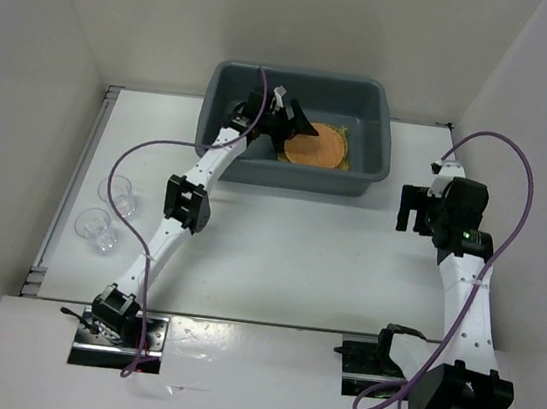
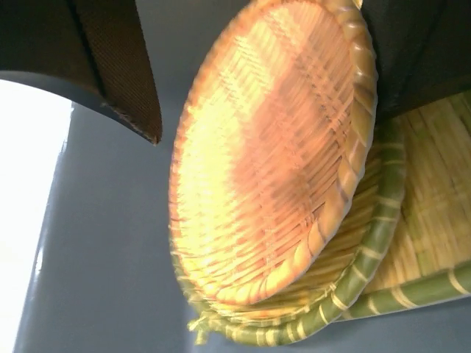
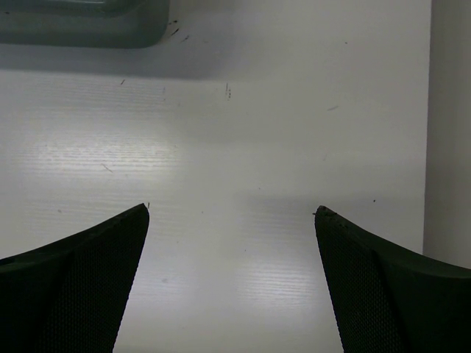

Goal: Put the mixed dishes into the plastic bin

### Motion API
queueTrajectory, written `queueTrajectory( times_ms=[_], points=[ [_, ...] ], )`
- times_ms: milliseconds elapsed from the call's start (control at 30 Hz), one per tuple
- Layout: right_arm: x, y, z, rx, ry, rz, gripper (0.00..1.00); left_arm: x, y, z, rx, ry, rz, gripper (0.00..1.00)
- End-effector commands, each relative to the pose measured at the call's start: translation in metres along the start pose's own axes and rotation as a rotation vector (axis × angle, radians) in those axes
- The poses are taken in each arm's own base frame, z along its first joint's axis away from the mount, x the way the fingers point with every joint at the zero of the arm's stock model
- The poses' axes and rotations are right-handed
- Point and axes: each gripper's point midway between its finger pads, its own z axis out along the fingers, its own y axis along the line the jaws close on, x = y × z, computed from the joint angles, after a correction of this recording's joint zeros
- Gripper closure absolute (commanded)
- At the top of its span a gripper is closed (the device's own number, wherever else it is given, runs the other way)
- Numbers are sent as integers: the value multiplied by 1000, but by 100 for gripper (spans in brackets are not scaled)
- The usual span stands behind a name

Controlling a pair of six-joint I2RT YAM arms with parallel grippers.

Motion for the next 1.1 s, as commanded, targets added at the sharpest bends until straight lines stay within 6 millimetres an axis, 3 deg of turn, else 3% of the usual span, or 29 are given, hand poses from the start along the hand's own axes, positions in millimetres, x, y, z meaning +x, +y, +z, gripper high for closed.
queueTrajectory(
  times_ms=[0, 33, 67, 100, 167, 200, 267, 300, 367, 400, 433, 467, 533, 567, 600, 633, 667, 700, 733, 767, 867, 1067],
  points=[
    [-19, -4, -4, 40, -85, -2, 2, -33, -50, -35, 45, -89, 116, 0],
    [-19, -6, -4, 49, -84, -2, 2, -41, -73, -53, 44, -122, 152, 0],
    [-21, -3, -3, 42, -94, -9, 2, -53, -82, -67, 31, -163, 181, 0],
    [-17, -2, -1, 40, -83, -8, 2, -67, -109, -93, 9, -233, 246, 0],
    [-20, 1, -1, 33, -93, -15, 2, -96, -123, -134, -54, -338, 301, 0],
    [-16, 1, 1, 32, -84, -14, 2, -109, -141, -168, -106, -415, 331, 0],
    [-15, 3, 3, 31, -74, -20, 2, -123, -145, -209, -185, -475, 404, 0],
    [-15, 5, 3, 24, -75, -25, 2, -120, -150, -238, -268, -503, 412, 0],
    [-14, 8, 5, 16, -75, -31, 2, -120, -137, -274, -424, -524, 467, 0],
    [-15, 9, 8, 8, -78, -31, 2, -114, -116, -313, -620, -549, 448, 0],
    [-15, 12, 10, 0, -83, -38, 2, -110, -102, -336, -748, -563, 443, 0],
    [-15, 13, 10, -1, -83, -29, 2, -93, -83, -363, -884, -515, 389, 0],
    [-13, 17, 14, -11, -79, -36, 2, -81, -51, -383, -1026, -522, 300, 0],
    [-16, 19, 14, -24, -90, -37, 2, -69, -58, -407, -1041, -554, 288, 0],
    [-14, 21, 17, -39, -82, -37, 2, -46, -11, -408, -1190, -471, 258, 0],
    [-15, 24, 17, -46, -83, -42, 2, -34, 0, -412, -1214, -486, 199, 0],
    [-17, 24, 17, -45, -92, -43, 2, -25, 1, -428, -1212, -512, 170, 0],
    [-17, 24, 17, -45, -92, -43, 2, -15, 19, -438, -1240, -498, 123, 0],
    [-13, 27, 18, -53, -83, -48, 2, 13, 54, -437, -1285, -401, 72, 0],
    [-13, 27, 18, -53, -83, -48, 2, 20, 57, -447, -1268, -415, 54, 0],
    [-16, 30, 15, -61, -96, -55, 2, 53, 92, -461, -1287, -373, -31, 0],
    [-16, 33, 15, -67, -105, -61, 2, 82, 138, -478, -1337, -287, -106, 0]
  ],
)
